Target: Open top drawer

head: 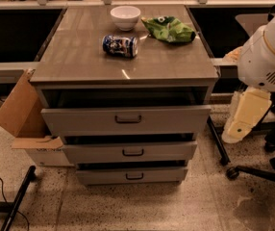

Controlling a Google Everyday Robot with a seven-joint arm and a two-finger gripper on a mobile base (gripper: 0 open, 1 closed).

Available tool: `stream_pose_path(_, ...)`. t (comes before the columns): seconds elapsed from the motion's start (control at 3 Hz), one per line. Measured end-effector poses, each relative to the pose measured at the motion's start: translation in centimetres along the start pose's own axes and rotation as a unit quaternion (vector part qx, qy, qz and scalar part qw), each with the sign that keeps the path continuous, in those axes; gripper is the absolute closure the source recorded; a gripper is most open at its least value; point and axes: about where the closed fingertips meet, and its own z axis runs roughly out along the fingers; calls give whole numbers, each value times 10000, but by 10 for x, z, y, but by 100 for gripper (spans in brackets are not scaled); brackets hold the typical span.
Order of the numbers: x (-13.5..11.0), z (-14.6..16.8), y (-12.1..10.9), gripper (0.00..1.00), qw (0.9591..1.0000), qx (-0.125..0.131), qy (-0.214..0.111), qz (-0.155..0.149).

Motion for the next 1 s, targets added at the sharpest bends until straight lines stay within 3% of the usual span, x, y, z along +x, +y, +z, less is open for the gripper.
stream_pose_path(0.33,0,0,0,0,10000,0,0,-1)
stream_pose_path(0.67,-5,25,7,0,9994,25,29,-337)
stream_pose_path(1.0,-16,103,20,0,9970,-197,-251,-711)
